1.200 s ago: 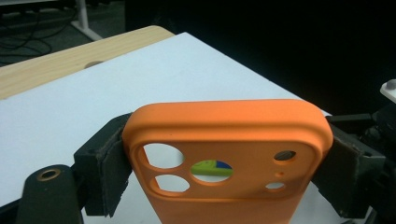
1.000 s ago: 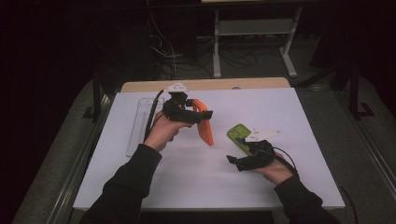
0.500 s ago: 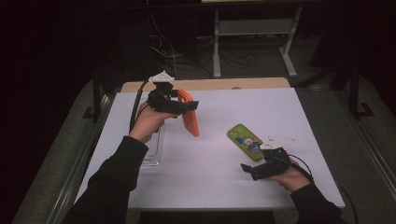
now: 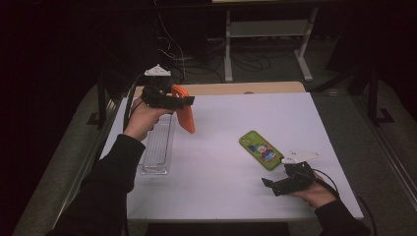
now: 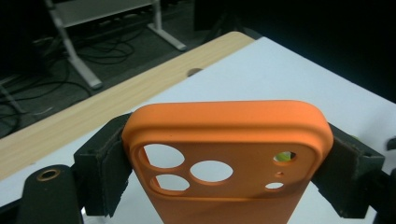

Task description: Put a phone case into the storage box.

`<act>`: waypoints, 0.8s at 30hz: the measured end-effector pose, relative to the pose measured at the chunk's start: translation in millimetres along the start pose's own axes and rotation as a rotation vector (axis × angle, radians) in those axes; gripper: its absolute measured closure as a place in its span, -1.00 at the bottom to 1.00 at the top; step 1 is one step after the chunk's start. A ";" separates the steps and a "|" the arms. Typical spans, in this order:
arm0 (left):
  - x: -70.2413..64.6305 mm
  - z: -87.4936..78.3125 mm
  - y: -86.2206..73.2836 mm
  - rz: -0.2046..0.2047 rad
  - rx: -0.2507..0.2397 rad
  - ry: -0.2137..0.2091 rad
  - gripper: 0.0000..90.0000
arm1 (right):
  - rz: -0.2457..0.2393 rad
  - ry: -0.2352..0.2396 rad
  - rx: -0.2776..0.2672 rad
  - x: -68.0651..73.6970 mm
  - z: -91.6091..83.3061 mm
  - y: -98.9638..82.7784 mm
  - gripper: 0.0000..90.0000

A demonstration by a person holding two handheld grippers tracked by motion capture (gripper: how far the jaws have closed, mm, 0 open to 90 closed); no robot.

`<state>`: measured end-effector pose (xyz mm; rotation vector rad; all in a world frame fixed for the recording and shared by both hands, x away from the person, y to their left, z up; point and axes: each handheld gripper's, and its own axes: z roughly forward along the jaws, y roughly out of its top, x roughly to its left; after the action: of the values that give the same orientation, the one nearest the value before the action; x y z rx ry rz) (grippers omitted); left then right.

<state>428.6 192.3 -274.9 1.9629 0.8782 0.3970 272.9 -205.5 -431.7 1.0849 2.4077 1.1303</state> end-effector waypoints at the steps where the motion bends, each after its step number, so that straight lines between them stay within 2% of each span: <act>1: 3.4 -1.8 1.5 -0.003 0.002 0.014 -0.66 | 0.005 -0.002 -0.008 -0.4 -0.5 -0.7 -0.98; 4: 11.7 -5.0 4.8 -0.014 -0.002 0.055 -0.66 | 0.002 -0.004 -0.010 -1.9 -1.4 -2.1 -0.98; 7: 22.8 -7.6 8.1 -0.016 -0.004 0.113 -0.66 | 0.002 -0.006 -0.004 -1.3 -0.6 -1.2 -0.98; 12: 41.0 -7.1 9.3 -0.031 0.015 0.193 -0.66 | -0.008 -0.002 -0.003 1.0 0.8 -0.7 -0.98; 14: 49.2 -6.5 9.0 -0.050 0.015 0.219 -0.66 | -0.013 -0.001 -0.005 0.8 0.8 -0.3 -0.98; 21: 76.2 -1.6 2.9 -0.104 0.036 0.367 -0.66 | -0.013 0.004 -0.009 0.9 0.8 0.4 -0.98; 24: 83.2 2.4 -0.1 -0.126 0.041 0.398 -0.66 | -0.013 0.008 -0.012 1.1 0.6 0.6 -0.98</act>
<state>487.7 250.5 -282.2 1.8834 1.2632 0.7150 272.8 -204.1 -431.6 1.0610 2.4074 1.1452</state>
